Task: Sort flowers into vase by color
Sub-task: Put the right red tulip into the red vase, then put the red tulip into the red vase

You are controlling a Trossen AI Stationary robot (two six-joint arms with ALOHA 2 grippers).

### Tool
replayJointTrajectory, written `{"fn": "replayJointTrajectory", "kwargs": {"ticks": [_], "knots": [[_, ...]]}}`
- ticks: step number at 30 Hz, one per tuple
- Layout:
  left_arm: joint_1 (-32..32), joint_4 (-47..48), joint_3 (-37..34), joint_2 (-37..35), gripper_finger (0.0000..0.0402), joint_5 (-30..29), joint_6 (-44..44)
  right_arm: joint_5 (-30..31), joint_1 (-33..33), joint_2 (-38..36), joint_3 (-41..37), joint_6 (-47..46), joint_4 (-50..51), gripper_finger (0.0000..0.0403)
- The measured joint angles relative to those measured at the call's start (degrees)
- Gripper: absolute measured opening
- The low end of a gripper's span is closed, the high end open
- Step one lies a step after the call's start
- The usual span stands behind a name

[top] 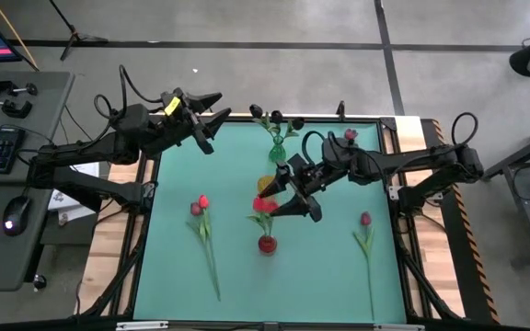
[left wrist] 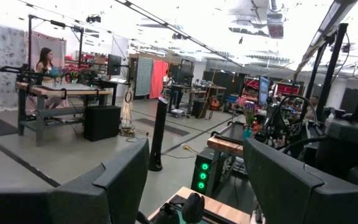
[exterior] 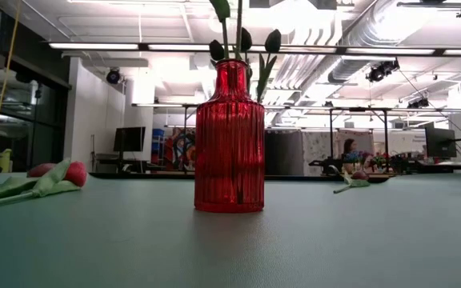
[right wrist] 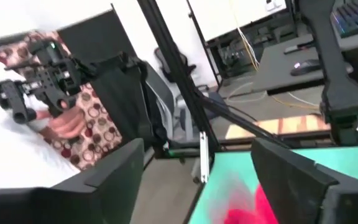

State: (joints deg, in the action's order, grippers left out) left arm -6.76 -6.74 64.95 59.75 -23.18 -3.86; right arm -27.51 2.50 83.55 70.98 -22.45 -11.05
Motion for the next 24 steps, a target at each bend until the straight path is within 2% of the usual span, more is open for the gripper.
{"fn": "replayJointTrajectory", "kwargs": {"ticks": [6,14,17,20,24], "knots": [[0.00,0.01,0.00,0.00,0.0248,-0.06,0.00,0.49,-0.24,-1.08,0.02,1.86,5.64,0.0304],[0.01,0.08,0.00,0.02,0.0248,0.21,0.12,0.49,-2.71,-3.05,0.45,2.28,4.96,0.0305],[0.00,1.65,0.00,-0.31,0.0248,2.89,0.92,0.51,-4.76,-5.82,1.49,4.47,4.80,0.0305],[0.15,7.39,0.00,-1.16,0.0248,5.26,-3.44,1.40,-6.64,-9.08,2.25,6.59,5.24,0.0304],[1.45,23.16,0.00,-2.10,0.0248,6.44,-16.39,6.34,-8.32,-12.58,2.25,9.62,9.36,0.0304]]}}
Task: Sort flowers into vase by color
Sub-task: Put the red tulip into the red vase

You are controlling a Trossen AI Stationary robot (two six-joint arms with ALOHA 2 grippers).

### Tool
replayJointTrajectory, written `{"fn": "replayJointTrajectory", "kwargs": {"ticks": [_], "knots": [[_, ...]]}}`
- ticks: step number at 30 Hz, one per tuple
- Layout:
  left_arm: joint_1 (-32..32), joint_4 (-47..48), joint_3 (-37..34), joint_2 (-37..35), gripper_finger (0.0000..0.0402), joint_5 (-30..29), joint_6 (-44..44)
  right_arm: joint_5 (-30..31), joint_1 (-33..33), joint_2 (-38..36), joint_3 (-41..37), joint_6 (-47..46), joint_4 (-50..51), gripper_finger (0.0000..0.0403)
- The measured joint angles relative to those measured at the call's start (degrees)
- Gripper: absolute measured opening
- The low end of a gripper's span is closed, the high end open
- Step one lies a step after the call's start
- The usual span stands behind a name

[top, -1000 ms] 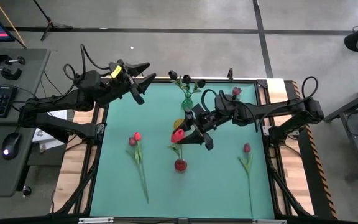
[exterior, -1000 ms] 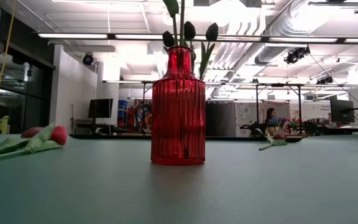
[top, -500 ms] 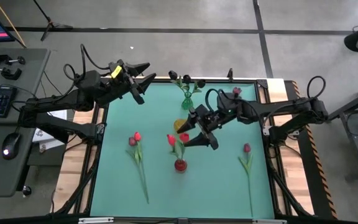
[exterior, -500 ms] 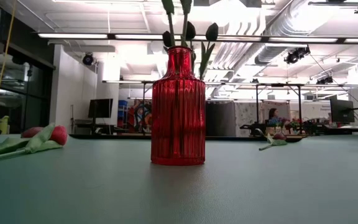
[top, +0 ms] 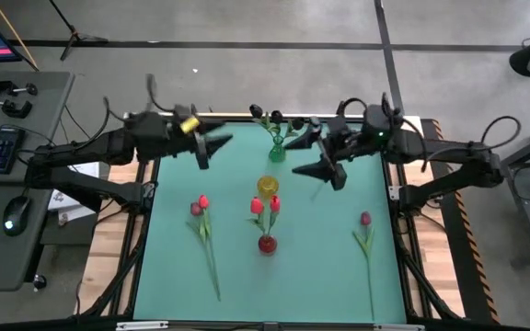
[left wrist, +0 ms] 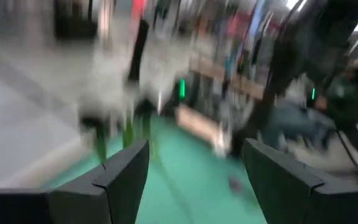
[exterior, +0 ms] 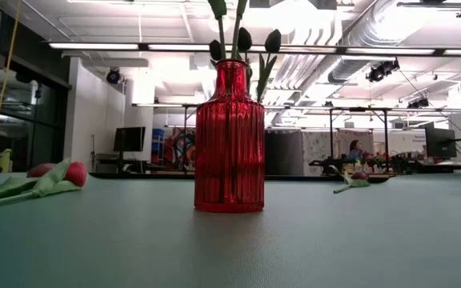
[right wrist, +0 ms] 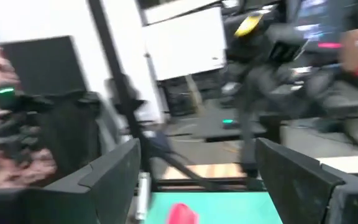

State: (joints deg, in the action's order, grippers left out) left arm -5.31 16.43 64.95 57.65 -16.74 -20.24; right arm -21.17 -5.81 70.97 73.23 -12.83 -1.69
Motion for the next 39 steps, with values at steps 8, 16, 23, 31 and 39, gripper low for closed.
{"fn": "replayJointTrajectory", "kwargs": {"ticks": [8,16,23,31,39], "knots": [[13.57,36.89,0.00,3.85,0.0248,17.93,-38.86,13.67,-3.34,-3.79,-0.01,5.16,9.49,0.0304],[30.16,46.89,-0.02,18.07,0.0248,12.93,-67.77,17.68,-6.55,-3.50,-0.02,5.41,13.70,0.0304],[27.88,45.16,-0.02,30.94,0.0248,18.13,-72.13,17.68,-8.90,-3.47,-0.09,5.41,16.88,0.0304],[25.94,38.87,-0.02,40.76,0.0185,20.30,-70.94,17.60,-8.95,-3.47,-0.09,5.41,22.35,0.0304],[25.65,40.91,-0.54,43.01,0.0054,15.63,-76.21,17.60,-8.95,-3.47,-0.09,5.41,24.70,0.0304]]}}
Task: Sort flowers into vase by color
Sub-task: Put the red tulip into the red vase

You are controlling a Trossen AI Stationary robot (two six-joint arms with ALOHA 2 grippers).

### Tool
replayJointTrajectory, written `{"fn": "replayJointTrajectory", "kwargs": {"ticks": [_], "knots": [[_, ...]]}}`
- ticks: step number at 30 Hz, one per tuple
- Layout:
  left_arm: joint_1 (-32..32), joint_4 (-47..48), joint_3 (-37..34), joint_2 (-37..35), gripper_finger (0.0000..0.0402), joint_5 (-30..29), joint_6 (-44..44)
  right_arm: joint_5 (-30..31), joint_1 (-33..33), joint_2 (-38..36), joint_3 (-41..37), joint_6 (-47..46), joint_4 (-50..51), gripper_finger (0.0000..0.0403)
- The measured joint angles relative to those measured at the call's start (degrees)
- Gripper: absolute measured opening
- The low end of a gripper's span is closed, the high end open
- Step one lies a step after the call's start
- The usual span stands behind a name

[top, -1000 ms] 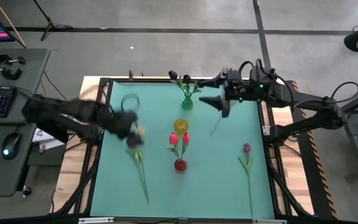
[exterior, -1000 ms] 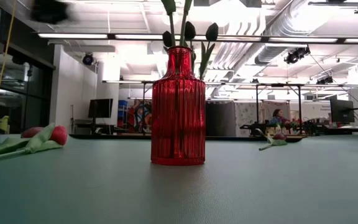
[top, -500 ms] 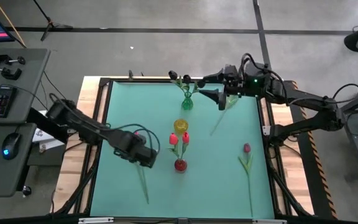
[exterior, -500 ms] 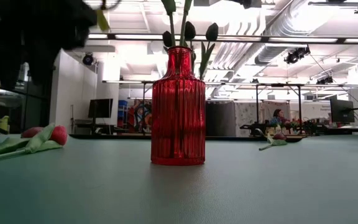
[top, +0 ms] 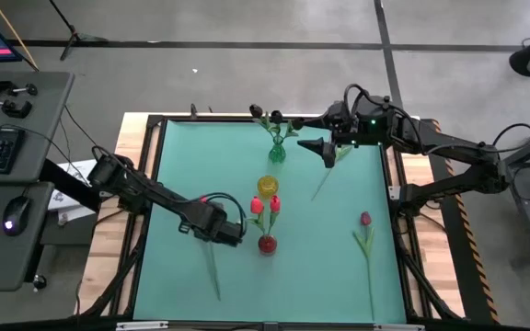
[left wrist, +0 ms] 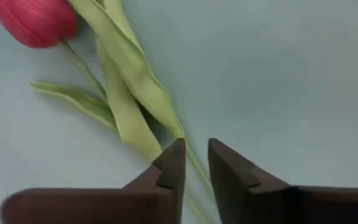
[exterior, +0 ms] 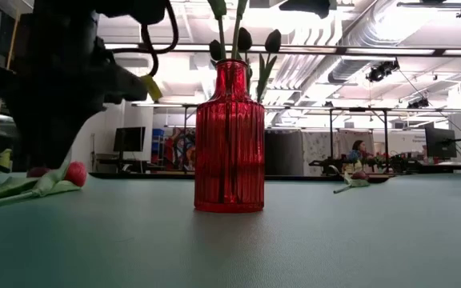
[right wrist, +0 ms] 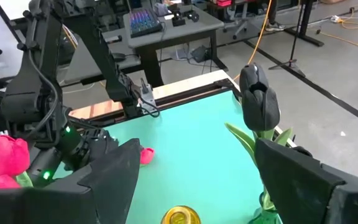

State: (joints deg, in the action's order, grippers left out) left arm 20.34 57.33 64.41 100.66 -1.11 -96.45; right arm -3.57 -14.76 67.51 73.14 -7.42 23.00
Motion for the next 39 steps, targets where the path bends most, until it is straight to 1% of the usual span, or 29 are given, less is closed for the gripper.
{"fn": "replayJointTrajectory", "kwargs": {"ticks": [3,6,8,11,14,16,20,23,25,28,31,34,39], "knots": [[-0.46,-0.08,-1.97,-0.06,0.0030,-0.74,-2.16,-0.01,0.00,0.02,0.00,0.00,0.01,0.0304],[-0.62,-0.49,-4.51,-0.22,0.0015,0.85,-3.80,-0.02,0.00,0.02,0.00,0.00,0.00,0.0304],[-0.62,-0.75,-5.23,-0.22,0.0010,2.18,-4.41,-0.02,0.00,0.02,0.00,0.00,0.00,0.0304],[-0.57,-2.64,-5.54,-0.22,0.0011,2.02,-4.56,-0.02,0.00,0.02,0.00,0.00,-0.02,0.0304],[-0.59,-4.55,-5.54,-0.26,0.0021,0.59,-4.44,-0.02,0.00,0.02,0.00,0.00,-0.06,0.0304],[-0.85,-4.54,-5.54,-0.26,0.0030,-0.91,-4.45,-0.02,0.00,0.02,0.00,0.03,-0.09,0.0304],[-2.53,-4.37,-5.54,-0.28,0.0051,-1.89,-3.11,0.00,0.00,0.02,0.00,0.44,-0.11,0.0304],[-3.81,-4.49,-5.54,-0.73,0.0068,-1.54,-0.48,0.04,0.00,0.02,0.00,0.71,-0.11,0.0304],[-4.38,-4.49,-5.54,-1.62,0.0079,0.29,0.84,0.10,0.00,0.02,0.00,0.91,-0.11,0.0304],[-4.14,-4.46,-5.54,-3.61,0.0091,0.75,1.18,0.09,0.00,0.02,0.00,0.92,-0.09,0.0304],[-3.78,-5.16,-5.54,-6.19,0.0098,-0.13,-0.74,0.11,0.00,0.02,0.00,0.92,-0.09,0.0304],[-3.63,-5.32,-5.54,-8.48,0.0099,-1.33,-0.74,0.13,0.00,0.02,0.00,1.27,-0.10,0.0304],[-3.39,-5.18,-5.51,-10.40,0.0099,-5.35,0.70,0.15,0.00,0.02,0.00,2.44,-0.11,0.0304]]}}
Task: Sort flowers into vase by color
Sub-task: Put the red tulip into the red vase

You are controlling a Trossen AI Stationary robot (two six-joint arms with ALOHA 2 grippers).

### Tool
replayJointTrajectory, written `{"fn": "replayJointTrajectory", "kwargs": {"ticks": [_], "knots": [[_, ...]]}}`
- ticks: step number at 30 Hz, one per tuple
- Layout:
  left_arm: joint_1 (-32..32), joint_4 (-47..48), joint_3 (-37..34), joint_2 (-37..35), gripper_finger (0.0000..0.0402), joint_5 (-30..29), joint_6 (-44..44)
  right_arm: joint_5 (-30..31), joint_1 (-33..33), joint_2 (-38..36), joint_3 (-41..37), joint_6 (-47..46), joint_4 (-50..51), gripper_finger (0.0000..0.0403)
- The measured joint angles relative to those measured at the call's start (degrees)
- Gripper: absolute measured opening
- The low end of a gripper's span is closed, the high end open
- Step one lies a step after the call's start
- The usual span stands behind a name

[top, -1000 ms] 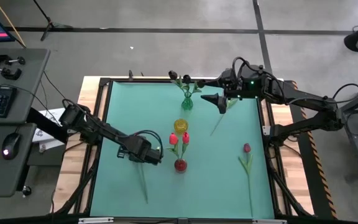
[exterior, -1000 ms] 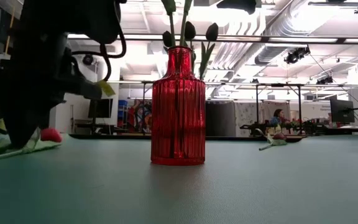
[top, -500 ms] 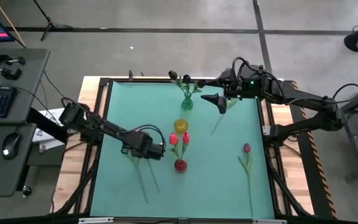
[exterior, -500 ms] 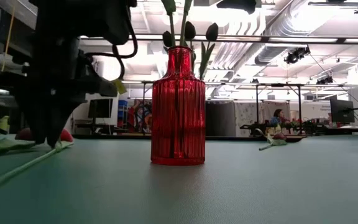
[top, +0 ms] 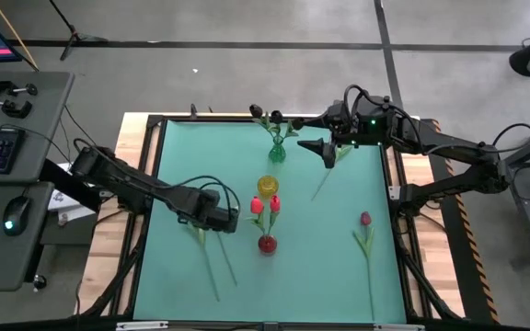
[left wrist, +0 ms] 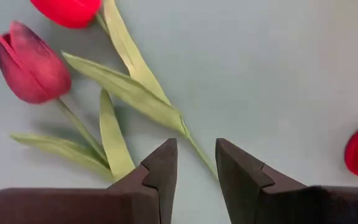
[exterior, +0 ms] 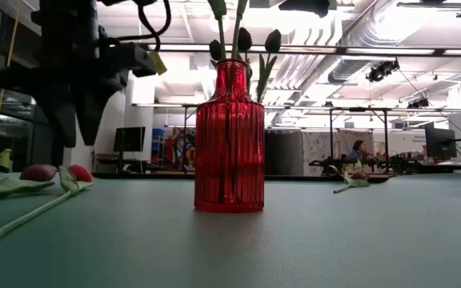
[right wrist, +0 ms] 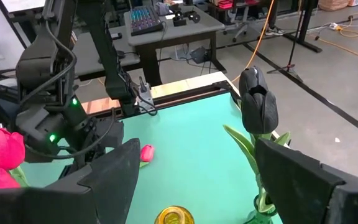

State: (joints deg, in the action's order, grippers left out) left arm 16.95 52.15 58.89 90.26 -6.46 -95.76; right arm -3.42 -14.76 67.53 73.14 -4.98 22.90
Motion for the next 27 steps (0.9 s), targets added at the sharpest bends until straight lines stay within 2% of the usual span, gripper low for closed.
{"fn": "replayJointTrajectory", "kwargs": {"ticks": [4,8,15,23,27], "knots": [[0.00,0.16,0.02,0.89,0.0100,-1.19,-0.11,0.00,0.00,0.00,0.00,0.01,0.03,0.0304],[0.00,0.18,0.02,2.94,0.0100,0.14,-0.56,0.00,0.00,0.00,0.00,0.03,0.20,0.0304],[0.00,-0.04,-0.15,5.22,0.0100,0.84,-5.17,0.03,0.00,0.02,0.00,0.25,0.20,0.0304],[-0.07,-10.87,-7.09,5.49,0.0100,1.92,-12.87,0.09,0.00,0.02,0.00,0.97,0.39,0.0304],[-0.07,-12.58,-8.09,5.38,0.0100,1.40,-15.50,0.09,0.00,0.02,0.00,0.97,0.39,0.0304]]}}
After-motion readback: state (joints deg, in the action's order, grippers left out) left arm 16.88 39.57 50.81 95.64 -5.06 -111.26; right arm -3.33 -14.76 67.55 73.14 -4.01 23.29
